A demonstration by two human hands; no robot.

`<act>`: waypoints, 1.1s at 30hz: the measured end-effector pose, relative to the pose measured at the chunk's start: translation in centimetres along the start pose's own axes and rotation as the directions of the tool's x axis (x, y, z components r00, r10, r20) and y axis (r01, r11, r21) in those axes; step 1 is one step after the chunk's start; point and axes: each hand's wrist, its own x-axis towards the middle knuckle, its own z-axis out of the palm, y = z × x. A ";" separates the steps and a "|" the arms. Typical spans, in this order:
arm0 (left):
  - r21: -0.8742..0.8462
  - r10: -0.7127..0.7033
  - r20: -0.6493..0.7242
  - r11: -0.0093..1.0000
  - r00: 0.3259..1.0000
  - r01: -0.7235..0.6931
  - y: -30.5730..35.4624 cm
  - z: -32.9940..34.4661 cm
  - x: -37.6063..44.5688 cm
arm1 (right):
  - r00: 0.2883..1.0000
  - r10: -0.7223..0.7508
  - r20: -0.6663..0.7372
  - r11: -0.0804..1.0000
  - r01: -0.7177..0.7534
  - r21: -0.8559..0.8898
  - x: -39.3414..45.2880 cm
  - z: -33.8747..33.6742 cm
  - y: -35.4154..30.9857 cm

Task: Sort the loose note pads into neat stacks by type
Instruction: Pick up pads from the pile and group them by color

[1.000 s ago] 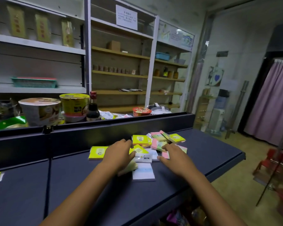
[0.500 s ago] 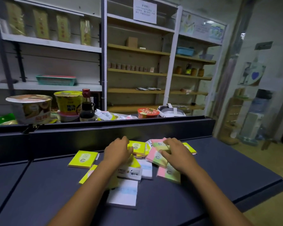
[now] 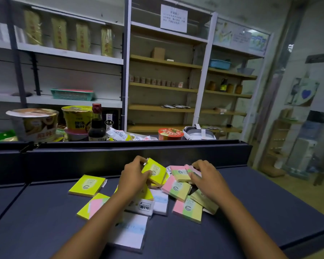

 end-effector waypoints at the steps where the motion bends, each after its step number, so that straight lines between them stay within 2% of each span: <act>1: -0.085 -0.005 -0.003 0.996 1.000 0.004 0.2 -0.1 -0.1 | 1.000 0.003 -0.001 1.000 -0.003 0.004 0.0 -0.1 0.2; 5: -0.341 -0.027 -0.011 0.940 1.000 0.022 1.2 -0.3 -0.9 | 0.999 0.027 -0.027 0.998 -0.026 0.056 0.2 -0.7 0.9; 8: -0.581 -0.056 0.050 0.810 0.997 0.075 2.1 -0.4 -1.9 | 0.997 0.065 -0.050 0.996 -0.062 0.063 0.3 -0.9 1.4; 11: -0.710 -0.049 0.126 0.693 0.991 0.125 3.0 -0.8 -2.5 | 0.993 0.112 -0.022 0.993 -0.111 0.041 0.4 -0.8 1.9; 17: -0.742 -0.026 0.122 0.661 0.992 0.109 3.8 -0.9 -3.1 | 0.970 0.201 0.139 0.978 -0.207 0.028 0.7 -0.2 2.6; 25: -0.712 -0.024 0.109 0.695 0.994 0.095 3.7 -0.8 -3.0 | 0.949 0.187 0.254 0.981 -0.193 0.000 1.8 -0.5 3.3; 29: -0.717 -0.029 0.096 0.691 0.995 0.089 3.5 -0.9 -2.9 | 0.955 0.178 0.239 0.983 -0.186 0.011 2.0 -0.4 3.3; 33: -0.742 -0.036 0.087 0.665 0.996 0.089 3.4 -1.0 -2.8 | 0.977 0.160 0.141 0.971 -0.182 0.155 1.5 -0.4 2.8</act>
